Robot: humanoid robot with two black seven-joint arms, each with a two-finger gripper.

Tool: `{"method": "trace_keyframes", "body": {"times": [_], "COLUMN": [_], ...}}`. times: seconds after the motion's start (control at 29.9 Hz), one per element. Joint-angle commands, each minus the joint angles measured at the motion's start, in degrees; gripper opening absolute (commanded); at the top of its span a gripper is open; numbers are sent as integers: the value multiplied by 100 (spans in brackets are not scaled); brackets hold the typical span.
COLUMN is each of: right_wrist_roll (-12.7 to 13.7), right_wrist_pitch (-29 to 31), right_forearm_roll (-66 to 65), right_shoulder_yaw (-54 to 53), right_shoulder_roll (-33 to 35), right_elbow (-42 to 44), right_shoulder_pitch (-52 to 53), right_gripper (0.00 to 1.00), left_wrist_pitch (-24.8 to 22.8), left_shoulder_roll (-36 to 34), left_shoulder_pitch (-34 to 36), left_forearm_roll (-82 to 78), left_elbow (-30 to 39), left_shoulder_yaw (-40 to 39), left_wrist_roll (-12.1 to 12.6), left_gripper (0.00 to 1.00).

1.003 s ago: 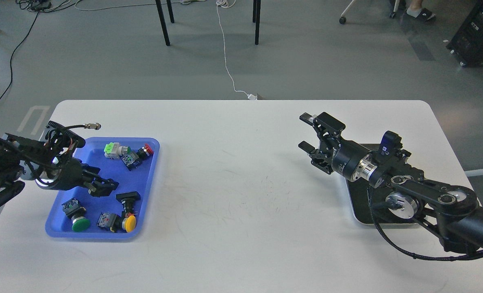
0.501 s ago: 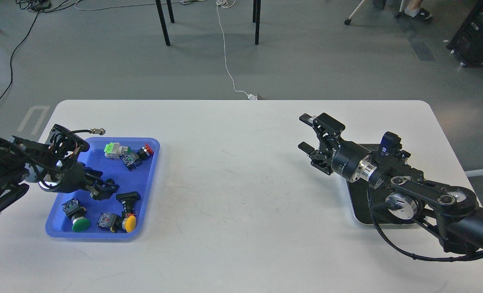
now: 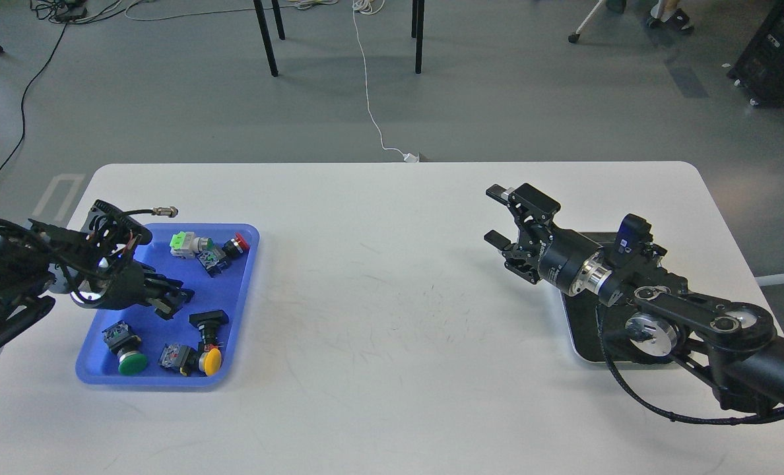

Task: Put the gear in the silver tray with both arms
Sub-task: 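Lower the left gripper into the blue tray and grasp another black gear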

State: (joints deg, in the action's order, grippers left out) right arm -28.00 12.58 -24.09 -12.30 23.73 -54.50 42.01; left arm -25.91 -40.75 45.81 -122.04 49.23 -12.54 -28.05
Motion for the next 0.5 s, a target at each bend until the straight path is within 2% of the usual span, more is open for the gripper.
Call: {"method": "trace_keyframes", "body": {"times": [0.0, 0.3, 0.47], "right_wrist_roll": [0, 0, 0], "right_wrist_pitch": [-1, -1, -1], "right_forearm_roll": [1, 1, 1], "right_shoulder_yaw": [0, 0, 0], "right_shoulder_roll": [0, 0, 0], "right_elbow": [1, 1, 1], "right_shoulder_pitch": [0, 0, 18], "right_gripper": [96, 96, 96], "left_wrist_pitch": [-2, -46, -125], "left_shoulder_roll": [-3, -3, -161], "left_shoulder_pitch": [15, 278, 489], "left_forearm_roll": [-4, 111, 338], "left_elbow": [-1, 96, 587], "left_shoulder_yaw": [6, -12, -3], "left_wrist_roll": [5, 5, 5], "left_gripper": [12, 12, 13]}}
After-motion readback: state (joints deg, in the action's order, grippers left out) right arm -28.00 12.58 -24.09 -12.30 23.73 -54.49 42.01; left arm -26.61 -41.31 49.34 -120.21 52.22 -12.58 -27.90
